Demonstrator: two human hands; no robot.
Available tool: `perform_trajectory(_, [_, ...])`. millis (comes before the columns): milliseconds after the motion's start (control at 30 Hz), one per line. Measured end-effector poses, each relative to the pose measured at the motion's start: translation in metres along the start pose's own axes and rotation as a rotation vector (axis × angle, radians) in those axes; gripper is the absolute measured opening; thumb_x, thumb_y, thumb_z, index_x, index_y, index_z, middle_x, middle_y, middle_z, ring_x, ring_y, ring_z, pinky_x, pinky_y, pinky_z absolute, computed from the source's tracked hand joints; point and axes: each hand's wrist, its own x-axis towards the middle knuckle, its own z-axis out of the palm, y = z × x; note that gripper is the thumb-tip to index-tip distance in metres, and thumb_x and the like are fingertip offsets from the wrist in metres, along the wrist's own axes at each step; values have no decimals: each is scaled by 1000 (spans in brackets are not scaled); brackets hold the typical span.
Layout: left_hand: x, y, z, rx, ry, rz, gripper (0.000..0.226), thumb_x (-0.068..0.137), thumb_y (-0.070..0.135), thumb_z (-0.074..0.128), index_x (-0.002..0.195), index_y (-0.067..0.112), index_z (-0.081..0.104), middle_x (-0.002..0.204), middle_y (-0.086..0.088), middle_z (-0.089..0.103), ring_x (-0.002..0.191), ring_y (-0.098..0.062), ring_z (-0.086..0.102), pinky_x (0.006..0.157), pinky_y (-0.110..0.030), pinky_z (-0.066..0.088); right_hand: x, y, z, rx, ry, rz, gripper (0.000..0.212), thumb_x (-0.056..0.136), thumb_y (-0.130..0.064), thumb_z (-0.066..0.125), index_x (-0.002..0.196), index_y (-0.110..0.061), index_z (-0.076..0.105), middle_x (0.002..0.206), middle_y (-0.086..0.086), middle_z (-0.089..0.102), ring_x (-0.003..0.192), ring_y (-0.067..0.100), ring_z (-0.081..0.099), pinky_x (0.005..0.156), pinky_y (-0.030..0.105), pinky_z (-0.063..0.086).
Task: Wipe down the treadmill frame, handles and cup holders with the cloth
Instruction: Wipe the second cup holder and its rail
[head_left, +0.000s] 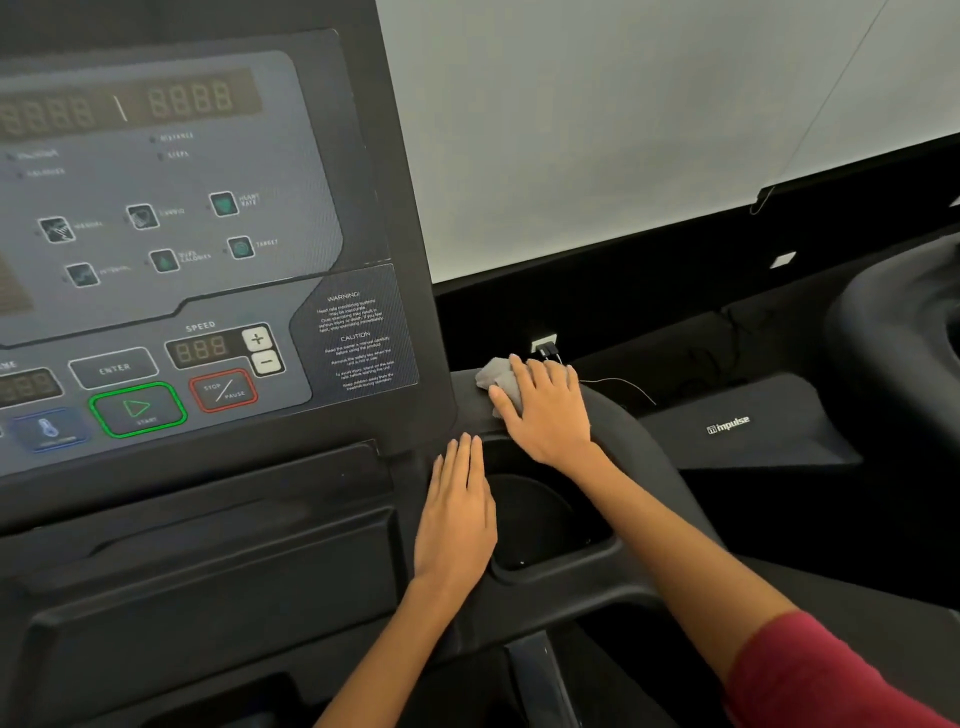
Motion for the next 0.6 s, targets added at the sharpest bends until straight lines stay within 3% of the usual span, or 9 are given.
perform_trajectory(133, [-8, 3, 0, 19, -24, 21, 50, 83, 13, 67, 129, -3, 53, 139, -21, 47, 128, -28, 48, 101, -38, 46, 18, -17, 3, 88, -125, -199, 70, 92, -52, 8, 146, -20, 39, 142, 4, 50, 132, 27, 41, 112, 48, 24])
perform_trajectory(333, [-18, 0, 0, 28, -1, 72, 44, 81, 10, 69, 123, -1, 60, 140, -24, 44, 129, -31, 46, 95, -39, 50, 12, 3, 0, 104, -271, -558, 56, 94, -41, 13, 149, -33, 22, 158, -9, 20, 148, 16, 8, 118, 42, -10])
perform_trajectory(467, [-23, -1, 2, 58, 19, 106, 37, 82, 11, 68, 117, 1, 64, 141, -25, 43, 130, -31, 45, 94, -39, 51, -16, 44, -17, 129, -257, -514, 49, 99, -36, 23, 148, -34, 24, 154, -18, 20, 147, 6, 4, 116, 35, -20])
perform_trajectory(600, [-24, 0, 3, 64, 29, 109, 34, 80, 12, 71, 113, 3, 67, 140, -25, 43, 129, -33, 46, 92, -40, 52, -49, 85, -32, 80, -245, -442, 56, 95, -44, 18, 149, -31, 29, 153, -20, 23, 147, 4, 1, 118, 41, -16])
